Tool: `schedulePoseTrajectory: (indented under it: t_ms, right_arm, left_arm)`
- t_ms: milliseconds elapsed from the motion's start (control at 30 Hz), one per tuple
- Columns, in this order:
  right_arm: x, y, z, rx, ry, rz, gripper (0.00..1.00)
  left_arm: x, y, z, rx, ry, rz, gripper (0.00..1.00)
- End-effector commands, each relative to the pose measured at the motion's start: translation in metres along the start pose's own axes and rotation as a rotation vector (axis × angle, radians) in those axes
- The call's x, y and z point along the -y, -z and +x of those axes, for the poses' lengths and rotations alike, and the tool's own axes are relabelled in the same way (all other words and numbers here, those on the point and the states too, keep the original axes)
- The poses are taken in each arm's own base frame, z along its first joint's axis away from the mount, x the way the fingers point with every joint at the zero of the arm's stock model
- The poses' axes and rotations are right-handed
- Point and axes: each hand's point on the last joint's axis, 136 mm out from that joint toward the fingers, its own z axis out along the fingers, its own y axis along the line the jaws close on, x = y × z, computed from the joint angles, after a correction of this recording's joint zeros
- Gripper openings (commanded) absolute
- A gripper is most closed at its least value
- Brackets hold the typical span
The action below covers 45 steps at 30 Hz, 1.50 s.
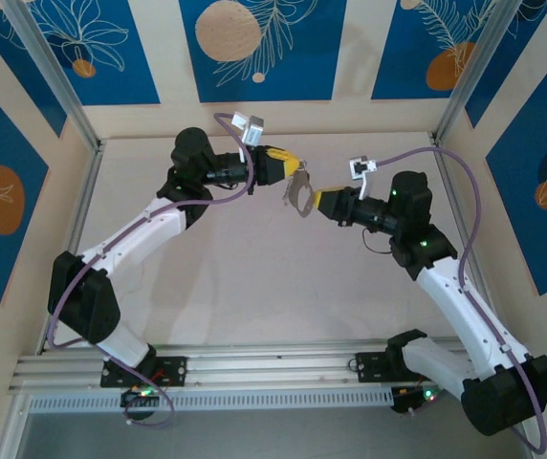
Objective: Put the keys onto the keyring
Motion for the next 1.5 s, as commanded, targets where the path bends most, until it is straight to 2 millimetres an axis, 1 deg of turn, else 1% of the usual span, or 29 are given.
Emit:
schedulePoseTrajectory:
  t_ms: [0,33,133,233,367,667,733,867,1000,1067,1100,1133,1200,1267,1467]
  right_arm:
    - [-0.013,0.002,-0.009,0.028,0.067,-0.018,0.37]
    - [-0.012,0.001,-0.01,0.029,0.068,-0.012,0.4]
    - [-0.006,-0.002,-0.013,0.035,0.076,0.021,0.42]
    - [-0.002,-0.003,-0.019,0.054,0.094,0.055,0.42]
    - [-0.002,-0.007,-0.027,0.063,0.128,0.073,0.42]
    - [0.0,-0.019,-0.036,0.055,0.184,0.097,0.42]
    - [0.001,-0.02,-0.037,0.055,0.193,0.103,0.4]
    - [0.003,-0.018,-0.038,0.058,0.212,0.123,0.28]
    - [0.006,-0.012,-0.039,0.066,0.221,0.139,0.19]
    - [0.006,-0.011,-0.039,0.068,0.224,0.14,0.18]
    - [0.006,-0.01,-0.039,0.071,0.227,0.142,0.19]
    - [0.005,-0.009,-0.039,0.072,0.232,0.141,0.23]
    - [0.005,-0.008,-0.039,0.072,0.238,0.141,0.33]
    - [0.004,-0.009,-0.04,0.072,0.243,0.135,0.39]
    - [-0.003,-0.011,-0.039,0.066,0.269,0.095,0.42]
  left_arm:
    - [0.013,-0.003,-0.007,0.002,-0.028,0.054,0.0]
    - [0.013,-0.004,-0.008,0.002,-0.026,0.058,0.0]
    - [0.013,-0.005,-0.008,0.001,-0.021,0.065,0.0]
    - [0.014,-0.006,-0.007,-0.002,-0.012,0.072,0.0]
    - [0.015,-0.007,-0.006,-0.006,-0.01,0.079,0.0]
    - [0.019,-0.009,-0.006,-0.012,-0.009,0.092,0.0]
    - [0.019,-0.009,-0.006,-0.012,-0.01,0.091,0.0]
    - [0.018,-0.009,-0.006,-0.016,-0.006,0.093,0.0]
    - [0.019,-0.009,-0.006,-0.017,-0.008,0.097,0.0]
    - [0.02,-0.009,-0.006,-0.019,-0.008,0.1,0.0]
    - [0.019,-0.01,-0.005,-0.02,-0.006,0.1,0.0]
    - [0.019,-0.009,-0.006,-0.02,-0.006,0.1,0.0]
    - [0.019,-0.01,-0.005,-0.022,-0.004,0.102,0.0]
    - [0.019,-0.01,-0.005,-0.022,-0.002,0.101,0.0]
    - [0.02,-0.01,-0.005,-0.025,0.0,0.105,0.0]
